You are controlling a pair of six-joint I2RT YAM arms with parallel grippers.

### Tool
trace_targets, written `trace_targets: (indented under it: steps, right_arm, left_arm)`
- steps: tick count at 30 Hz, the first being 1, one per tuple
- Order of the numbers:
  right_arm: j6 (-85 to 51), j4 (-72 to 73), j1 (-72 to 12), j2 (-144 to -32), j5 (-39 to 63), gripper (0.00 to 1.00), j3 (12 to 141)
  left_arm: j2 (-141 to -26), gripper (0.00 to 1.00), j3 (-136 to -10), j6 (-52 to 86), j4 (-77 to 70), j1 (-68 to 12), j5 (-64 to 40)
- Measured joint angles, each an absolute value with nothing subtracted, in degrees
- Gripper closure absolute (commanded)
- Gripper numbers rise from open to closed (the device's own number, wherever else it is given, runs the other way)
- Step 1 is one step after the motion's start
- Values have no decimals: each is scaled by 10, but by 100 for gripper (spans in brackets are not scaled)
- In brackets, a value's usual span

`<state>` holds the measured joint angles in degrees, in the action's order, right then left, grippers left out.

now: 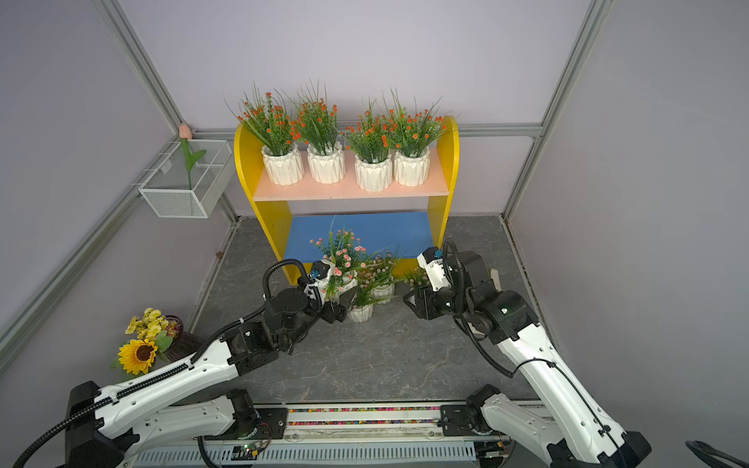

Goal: Place the baby's breath potted plants on the rack by color
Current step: Adjust the baby's breath potted plant, then place the baby's breath potted plant on the rack.

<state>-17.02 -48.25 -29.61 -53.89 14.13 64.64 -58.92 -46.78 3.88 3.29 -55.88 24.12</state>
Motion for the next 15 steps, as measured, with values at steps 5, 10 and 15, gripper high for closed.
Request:
trace_targets:
  steps: [5,10,15]
  right_arm:
    - [-186,-470,-296,-485,129,47,594]
    - [-202,-464,-296,-449,120,47,551]
    - [-211,-461,-296,-425,117,47,533]
  left_arm:
    - [-623,100,-494,45,20,-489,240]
    - [-687,100,-499,45,-12,-442,239]
    - [-745,100,-508,51,-44,-401,235]
